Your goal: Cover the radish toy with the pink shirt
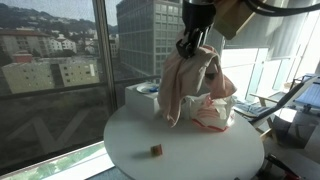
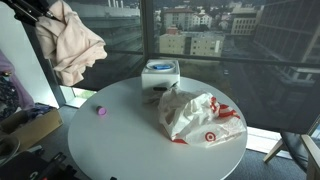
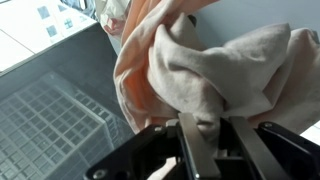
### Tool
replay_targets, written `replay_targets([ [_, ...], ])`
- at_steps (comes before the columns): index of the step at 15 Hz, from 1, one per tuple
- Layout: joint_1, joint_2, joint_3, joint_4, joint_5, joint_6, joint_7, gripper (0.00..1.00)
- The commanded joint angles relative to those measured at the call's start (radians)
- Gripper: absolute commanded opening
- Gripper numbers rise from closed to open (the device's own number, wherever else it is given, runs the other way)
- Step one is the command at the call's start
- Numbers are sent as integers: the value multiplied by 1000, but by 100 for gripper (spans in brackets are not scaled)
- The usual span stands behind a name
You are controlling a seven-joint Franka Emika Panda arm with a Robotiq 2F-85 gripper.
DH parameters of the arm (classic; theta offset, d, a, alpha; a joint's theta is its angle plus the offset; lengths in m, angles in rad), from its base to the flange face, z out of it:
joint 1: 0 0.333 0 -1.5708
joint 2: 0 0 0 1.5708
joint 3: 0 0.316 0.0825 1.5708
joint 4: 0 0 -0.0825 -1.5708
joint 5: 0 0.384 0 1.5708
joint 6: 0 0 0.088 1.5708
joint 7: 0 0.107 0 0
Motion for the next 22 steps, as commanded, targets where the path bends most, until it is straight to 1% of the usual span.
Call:
replay_targets([
  [1, -66, 67, -41, 0, 0, 95, -76, 4],
  [5, -145, 215, -103, -24, -8, 244, -146, 4],
  [7, -192, 324, -131, -22, -24, 308, -155, 4],
  [11, -240, 532, -203, -7, -23, 397, -176, 4],
  [14, -247, 676, -270, 13, -36, 484, -172, 4],
  [15, -242, 721, -294, 21, -58, 523, -157, 4],
  [18, -226, 825, -352, 40, -52, 629, -166, 4],
  [22, -198, 913, -405, 63, -22, 711, -183, 4],
])
